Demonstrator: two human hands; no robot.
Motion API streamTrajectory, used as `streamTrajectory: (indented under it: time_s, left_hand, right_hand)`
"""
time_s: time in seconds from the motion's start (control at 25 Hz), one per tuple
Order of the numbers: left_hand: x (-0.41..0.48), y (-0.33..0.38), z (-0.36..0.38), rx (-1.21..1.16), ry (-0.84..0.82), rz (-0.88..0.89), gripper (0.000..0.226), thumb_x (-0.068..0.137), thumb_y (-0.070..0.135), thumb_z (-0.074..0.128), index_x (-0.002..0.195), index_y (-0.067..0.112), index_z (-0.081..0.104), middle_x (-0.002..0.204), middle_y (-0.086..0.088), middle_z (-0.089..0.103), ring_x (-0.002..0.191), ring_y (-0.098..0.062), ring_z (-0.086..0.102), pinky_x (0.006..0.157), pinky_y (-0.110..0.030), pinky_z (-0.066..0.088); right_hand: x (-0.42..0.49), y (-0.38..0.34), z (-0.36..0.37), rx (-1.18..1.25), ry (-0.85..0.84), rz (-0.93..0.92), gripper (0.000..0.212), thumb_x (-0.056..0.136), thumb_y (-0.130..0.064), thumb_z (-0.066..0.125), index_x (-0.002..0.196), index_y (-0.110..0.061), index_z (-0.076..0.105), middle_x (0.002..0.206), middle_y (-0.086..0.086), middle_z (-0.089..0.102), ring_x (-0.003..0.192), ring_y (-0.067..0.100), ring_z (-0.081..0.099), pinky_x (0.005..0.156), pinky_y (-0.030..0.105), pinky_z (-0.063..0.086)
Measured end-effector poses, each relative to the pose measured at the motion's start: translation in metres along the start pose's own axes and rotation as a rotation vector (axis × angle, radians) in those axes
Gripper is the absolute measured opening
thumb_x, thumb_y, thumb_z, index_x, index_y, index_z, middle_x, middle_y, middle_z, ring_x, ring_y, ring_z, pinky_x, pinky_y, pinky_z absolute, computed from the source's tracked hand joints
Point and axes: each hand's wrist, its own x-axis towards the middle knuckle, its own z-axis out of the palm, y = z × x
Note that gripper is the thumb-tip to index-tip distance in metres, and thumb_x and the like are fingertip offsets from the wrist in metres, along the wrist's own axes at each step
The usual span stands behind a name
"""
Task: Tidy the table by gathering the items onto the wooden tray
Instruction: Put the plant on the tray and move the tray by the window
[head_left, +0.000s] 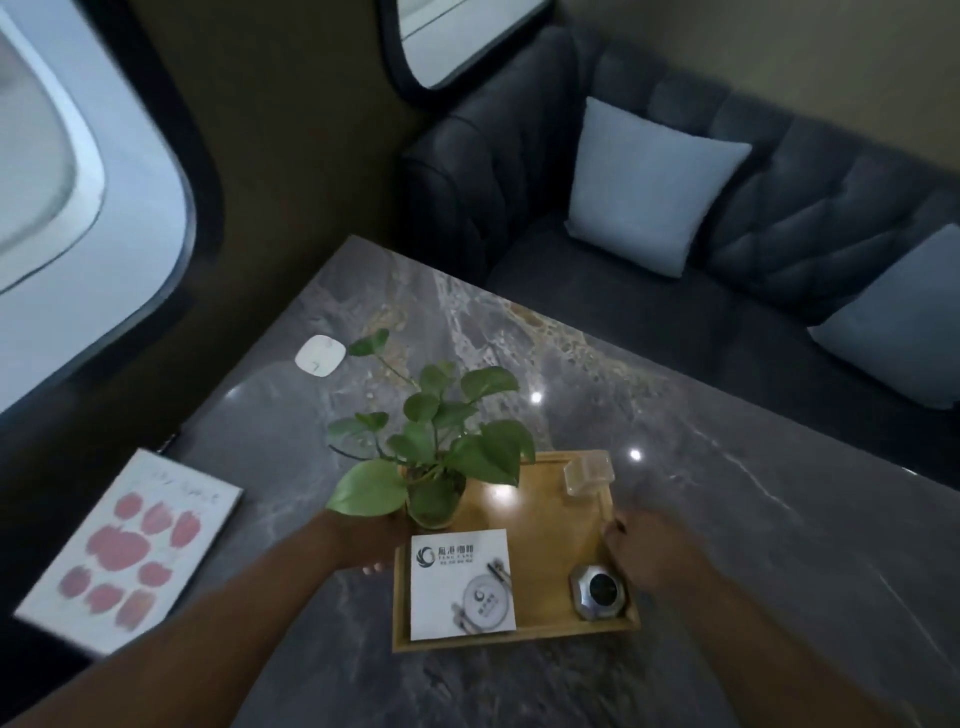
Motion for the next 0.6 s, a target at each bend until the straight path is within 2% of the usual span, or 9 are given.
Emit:
streamTrajectory:
  time_s: [0.08,0.16,0.28,0.36,0.48,0.6]
  left_hand:
    - [-0.005,-0.014,-0.013,-0.014,0.012,0.023,0.041,0.104,0.043,0.049,0.074,0.02,0.066,0.069,-0.005,0.071,0.053,-0.011,0.065,0.053,-0.021,0.056]
    - [-0.007,-0.031,-0.026,-0.102,0.062,0.042,0.042,0.104,0.042,0.051,0.081,0.012,0.07,0.069,-0.006,0.07,0.055,-0.016,0.066,0.053,-0.026,0.057]
    - [-0.004,-0.059,-0.043,-0.199,0.172,0.054,0.041,0.104,0.034,0.054,0.069,0.015,0.065,0.054,-0.002,0.063,0.049,-0.016,0.062,0.044,-0.023,0.051]
    - [0.0,-0.076,-0.057,-0.23,0.25,0.047,0.046,0.102,0.039,0.054,0.064,0.017,0.065,0.045,0.0,0.063,0.043,-0.012,0.062,0.042,-0.024,0.051]
    - [0.013,-0.109,-0.073,-0.252,0.312,0.008,0.048,0.1,0.046,0.05,0.066,0.017,0.067,0.049,0.003,0.068,0.04,-0.011,0.064,0.043,-0.025,0.053]
    - [0.026,-0.141,-0.085,-0.332,0.349,-0.023,0.046,0.095,0.049,0.048,0.071,0.015,0.069,0.054,-0.001,0.072,0.047,-0.025,0.071,0.046,-0.033,0.056]
  right_hand:
    - [0.016,-0.031,-0.009,-0.028,0.016,-0.034,0.031,0.103,-0.032,0.043,0.112,-0.016,0.068,0.118,0.009,0.071,0.108,0.025,0.065,0.096,0.036,0.049]
    - [0.03,-0.059,-0.018,-0.047,0.032,-0.083,0.03,0.103,-0.029,0.044,0.114,-0.015,0.068,0.12,0.01,0.07,0.11,0.026,0.064,0.097,0.036,0.049]
    - [0.055,-0.101,-0.029,-0.078,0.024,-0.146,0.028,0.102,-0.027,0.045,0.115,-0.016,0.068,0.12,0.009,0.07,0.109,0.026,0.064,0.096,0.037,0.049]
    - [0.073,-0.128,-0.037,-0.067,0.023,-0.178,0.023,0.101,-0.028,0.047,0.11,-0.018,0.066,0.115,0.008,0.07,0.106,0.027,0.065,0.09,0.036,0.048]
    - [0.102,-0.169,-0.047,-0.085,0.034,-0.21,0.017,0.098,-0.032,0.049,0.104,-0.025,0.063,0.108,0.006,0.07,0.099,0.026,0.064,0.084,0.036,0.048]
    - [0.127,-0.211,-0.057,-0.17,0.076,-0.282,0.02,0.099,-0.038,0.046,0.107,-0.028,0.062,0.111,0.004,0.068,0.095,0.022,0.061,0.083,0.037,0.047]
